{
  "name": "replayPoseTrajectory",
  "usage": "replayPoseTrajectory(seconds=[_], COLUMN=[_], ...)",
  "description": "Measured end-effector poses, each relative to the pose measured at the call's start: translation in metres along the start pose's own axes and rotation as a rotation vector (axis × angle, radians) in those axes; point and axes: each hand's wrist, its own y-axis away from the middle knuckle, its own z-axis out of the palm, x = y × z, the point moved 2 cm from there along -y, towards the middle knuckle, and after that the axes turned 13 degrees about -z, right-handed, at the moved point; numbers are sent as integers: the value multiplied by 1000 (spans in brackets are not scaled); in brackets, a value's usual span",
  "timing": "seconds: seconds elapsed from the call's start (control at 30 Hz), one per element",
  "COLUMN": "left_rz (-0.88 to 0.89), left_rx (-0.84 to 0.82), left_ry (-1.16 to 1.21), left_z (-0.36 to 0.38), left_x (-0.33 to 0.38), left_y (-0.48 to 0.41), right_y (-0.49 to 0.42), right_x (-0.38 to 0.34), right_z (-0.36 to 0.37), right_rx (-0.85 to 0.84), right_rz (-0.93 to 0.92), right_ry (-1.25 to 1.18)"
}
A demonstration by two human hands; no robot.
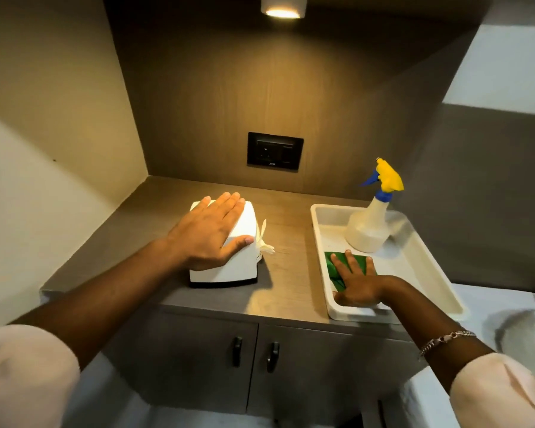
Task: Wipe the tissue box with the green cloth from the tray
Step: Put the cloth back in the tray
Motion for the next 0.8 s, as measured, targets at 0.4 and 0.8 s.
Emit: replayPoseTrajectory(seconds=[0.4,0.8], left_rz=[-681,-616], left_rx=[420,265], left_ry=[1487,1608], left_z=[28,35], left_x=[134,60], left_y=[101,81], right_y=[-39,8], right_x=[-154,-149], right_z=[-105,-41], right_rx=[513,698], right_rz=[-564,-380], right_ry=[-1036,-1482])
